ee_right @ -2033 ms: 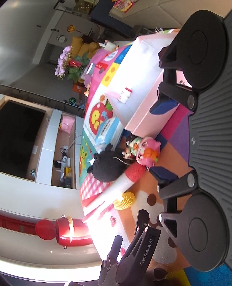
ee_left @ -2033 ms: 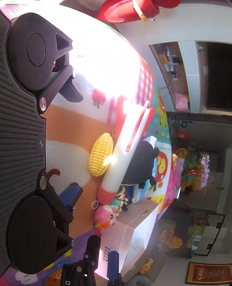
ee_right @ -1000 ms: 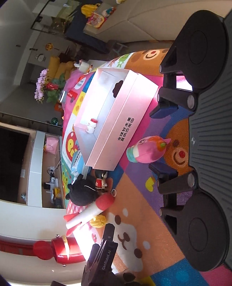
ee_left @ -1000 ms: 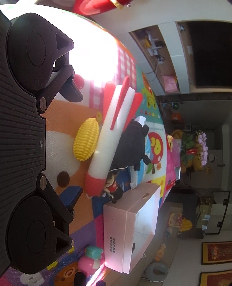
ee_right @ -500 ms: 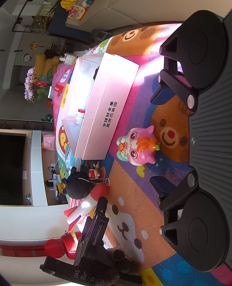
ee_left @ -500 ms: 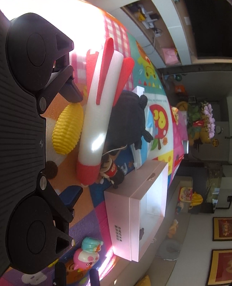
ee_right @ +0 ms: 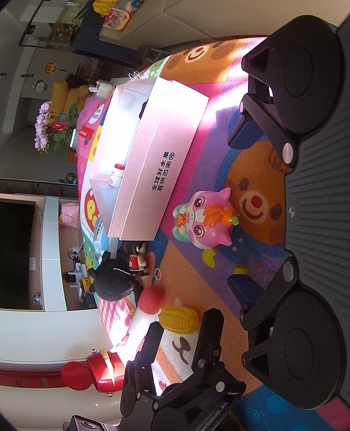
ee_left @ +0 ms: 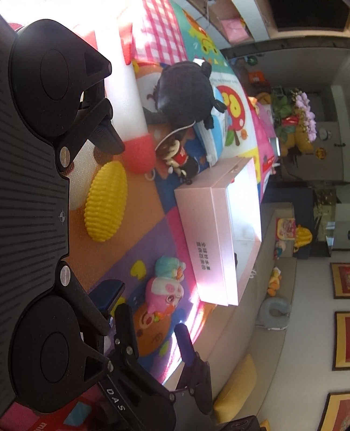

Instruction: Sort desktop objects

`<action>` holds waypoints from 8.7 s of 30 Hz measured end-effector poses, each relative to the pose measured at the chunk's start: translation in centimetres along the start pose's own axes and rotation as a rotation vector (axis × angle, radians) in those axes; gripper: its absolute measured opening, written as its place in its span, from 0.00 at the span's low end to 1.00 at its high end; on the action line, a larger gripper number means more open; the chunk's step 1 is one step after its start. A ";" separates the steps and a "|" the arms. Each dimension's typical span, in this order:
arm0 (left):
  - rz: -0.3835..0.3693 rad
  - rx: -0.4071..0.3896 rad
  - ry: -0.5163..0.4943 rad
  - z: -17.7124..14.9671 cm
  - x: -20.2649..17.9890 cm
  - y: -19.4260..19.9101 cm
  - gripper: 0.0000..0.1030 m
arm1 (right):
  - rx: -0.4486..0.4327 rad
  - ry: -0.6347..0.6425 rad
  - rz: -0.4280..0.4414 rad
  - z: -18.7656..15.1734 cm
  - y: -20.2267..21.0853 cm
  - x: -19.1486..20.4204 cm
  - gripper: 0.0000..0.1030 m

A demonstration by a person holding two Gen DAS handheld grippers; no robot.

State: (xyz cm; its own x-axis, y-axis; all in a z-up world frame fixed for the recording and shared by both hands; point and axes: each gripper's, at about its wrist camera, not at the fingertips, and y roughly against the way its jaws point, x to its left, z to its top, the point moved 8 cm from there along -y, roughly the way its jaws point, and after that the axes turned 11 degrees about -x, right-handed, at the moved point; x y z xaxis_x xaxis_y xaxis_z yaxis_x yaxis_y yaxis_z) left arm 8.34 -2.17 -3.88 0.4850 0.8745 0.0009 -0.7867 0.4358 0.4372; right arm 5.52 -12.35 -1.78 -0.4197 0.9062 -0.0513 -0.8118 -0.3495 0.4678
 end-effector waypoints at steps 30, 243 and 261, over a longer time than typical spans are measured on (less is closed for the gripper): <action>0.114 0.064 0.112 -0.7 -2.0 -0.5 0.87 | 0.051 -0.121 -0.040 -0.5 -1.0 -1.9 1.00; -0.049 -0.005 -0.155 1.6 -7.7 1.1 0.94 | -0.016 -0.392 -0.108 -0.3 -1.1 -6.9 1.00; 0.532 -0.085 0.403 0.6 17.1 7.1 0.98 | -0.003 -0.374 -0.107 -0.3 -1.2 -6.6 1.00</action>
State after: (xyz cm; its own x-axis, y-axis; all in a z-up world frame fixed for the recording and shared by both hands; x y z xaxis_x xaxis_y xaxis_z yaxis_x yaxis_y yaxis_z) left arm 11.25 15.74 -0.19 -0.1441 0.9787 -0.1463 -0.9146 -0.0753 0.3973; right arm 9.17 -17.92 -2.24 -0.1561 0.9617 0.2255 -0.8443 -0.2484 0.4749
